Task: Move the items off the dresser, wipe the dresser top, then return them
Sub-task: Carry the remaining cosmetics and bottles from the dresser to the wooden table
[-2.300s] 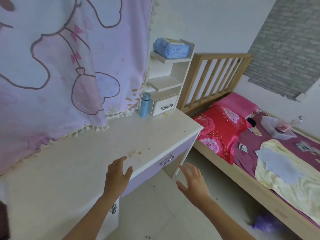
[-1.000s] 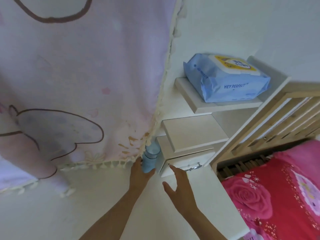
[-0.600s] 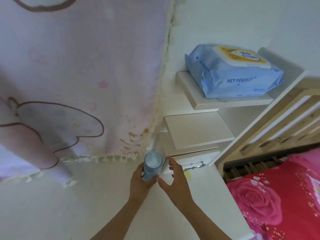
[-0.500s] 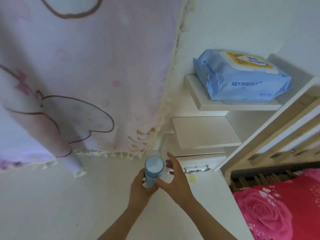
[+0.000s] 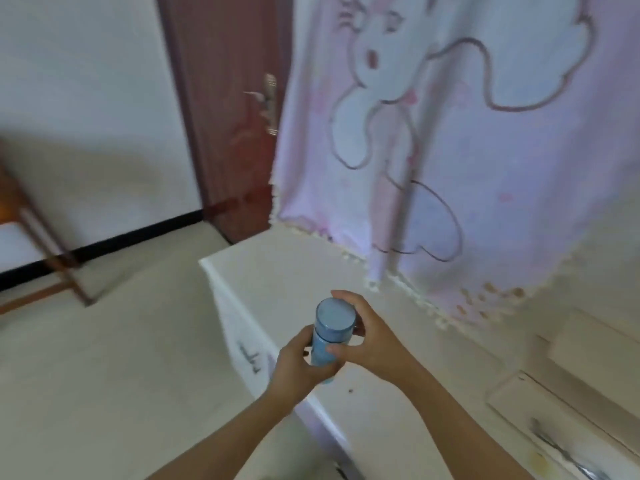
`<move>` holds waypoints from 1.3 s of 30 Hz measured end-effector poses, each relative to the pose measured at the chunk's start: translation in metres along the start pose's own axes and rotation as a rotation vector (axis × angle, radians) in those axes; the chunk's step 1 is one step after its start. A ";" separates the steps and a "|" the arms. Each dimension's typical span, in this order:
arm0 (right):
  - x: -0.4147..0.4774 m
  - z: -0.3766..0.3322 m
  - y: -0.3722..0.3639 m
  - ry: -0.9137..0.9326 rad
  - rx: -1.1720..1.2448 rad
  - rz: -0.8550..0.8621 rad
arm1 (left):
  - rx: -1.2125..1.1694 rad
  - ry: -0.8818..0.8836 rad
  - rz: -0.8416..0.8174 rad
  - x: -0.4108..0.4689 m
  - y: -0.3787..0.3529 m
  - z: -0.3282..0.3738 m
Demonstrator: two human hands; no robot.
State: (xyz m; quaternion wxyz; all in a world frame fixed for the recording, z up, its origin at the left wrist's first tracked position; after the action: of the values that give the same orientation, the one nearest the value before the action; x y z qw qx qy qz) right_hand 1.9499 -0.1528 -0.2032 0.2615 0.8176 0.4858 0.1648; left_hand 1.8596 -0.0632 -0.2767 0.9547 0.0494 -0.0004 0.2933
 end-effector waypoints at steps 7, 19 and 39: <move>0.068 -0.117 -0.117 0.200 0.064 -0.233 | -0.005 -0.007 0.358 -0.057 0.165 0.006; 0.181 -0.320 -0.379 0.372 0.182 -0.484 | 0.115 0.003 0.745 -0.150 0.484 -0.005; 0.532 -0.485 -0.604 0.526 0.110 -0.557 | 0.125 0.081 0.801 0.024 0.871 -0.029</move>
State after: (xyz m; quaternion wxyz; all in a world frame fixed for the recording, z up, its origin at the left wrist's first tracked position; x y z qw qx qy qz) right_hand 1.5202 0.6816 -0.1577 0.1185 0.5968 0.7478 0.2655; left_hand 1.3905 0.6702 -0.2232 0.7594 0.0916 0.0360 0.6432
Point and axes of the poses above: each hand's wrist, its own x-axis towards the middle knuckle, its own y-axis out of the back of the hand, z = x × y, the point moved 3 cm from there along x, towards the middle knuckle, and after that the axes turned 9 degrees about -x, right-handed, at the moved point
